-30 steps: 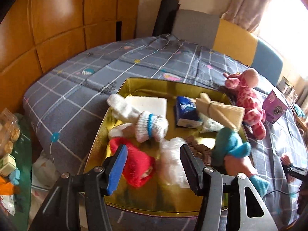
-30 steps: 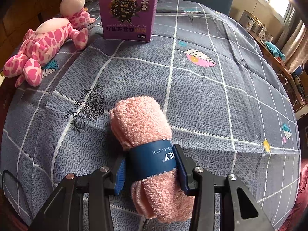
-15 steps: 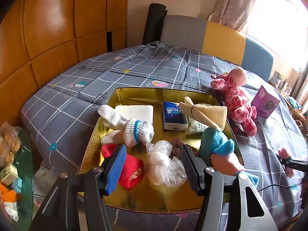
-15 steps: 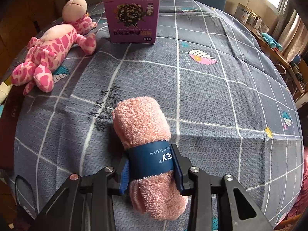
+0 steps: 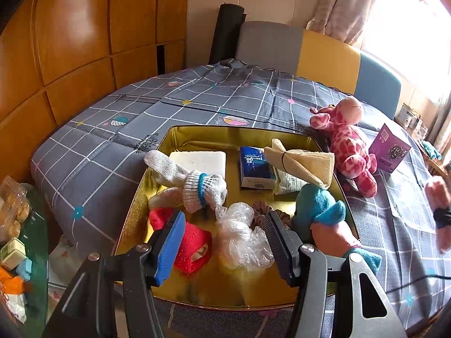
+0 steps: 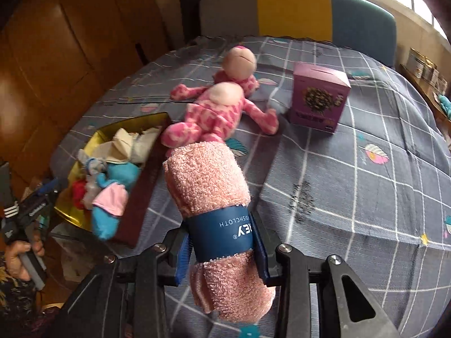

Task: Organize soft objects
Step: 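Carry the pink rolled towel into the gold tray and open the right tool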

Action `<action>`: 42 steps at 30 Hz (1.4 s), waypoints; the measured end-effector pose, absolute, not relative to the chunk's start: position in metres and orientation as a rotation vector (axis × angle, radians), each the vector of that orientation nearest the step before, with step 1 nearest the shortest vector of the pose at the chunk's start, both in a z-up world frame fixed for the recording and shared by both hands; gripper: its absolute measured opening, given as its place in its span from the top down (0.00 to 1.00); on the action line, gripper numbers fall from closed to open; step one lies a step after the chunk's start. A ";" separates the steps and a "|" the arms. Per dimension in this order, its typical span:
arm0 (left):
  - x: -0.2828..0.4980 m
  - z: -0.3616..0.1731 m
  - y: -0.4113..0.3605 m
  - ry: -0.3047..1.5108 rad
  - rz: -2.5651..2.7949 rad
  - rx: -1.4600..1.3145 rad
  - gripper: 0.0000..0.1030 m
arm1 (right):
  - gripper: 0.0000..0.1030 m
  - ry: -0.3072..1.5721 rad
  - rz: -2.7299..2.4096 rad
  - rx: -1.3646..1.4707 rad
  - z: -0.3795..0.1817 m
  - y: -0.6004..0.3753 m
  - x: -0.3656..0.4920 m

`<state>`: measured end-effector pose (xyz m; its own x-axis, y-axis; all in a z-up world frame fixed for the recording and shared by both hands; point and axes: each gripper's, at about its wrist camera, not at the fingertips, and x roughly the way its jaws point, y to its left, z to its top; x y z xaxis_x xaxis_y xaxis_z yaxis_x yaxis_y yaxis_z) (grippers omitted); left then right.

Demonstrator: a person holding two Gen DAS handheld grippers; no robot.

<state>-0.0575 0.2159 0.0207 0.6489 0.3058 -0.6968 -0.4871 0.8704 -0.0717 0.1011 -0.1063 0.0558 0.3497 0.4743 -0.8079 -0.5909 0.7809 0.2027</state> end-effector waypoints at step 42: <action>-0.078 0.008 0.255 0.745 0.570 -0.331 0.42 | 0.58 1.099 0.940 -0.306 -0.023 0.144 0.049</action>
<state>-0.0784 0.2545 0.0082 0.5953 0.3674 -0.7146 -0.5941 0.8001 -0.0835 0.0492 0.1442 -0.0225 0.1315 0.4936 -0.8597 -0.7727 0.5943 0.2230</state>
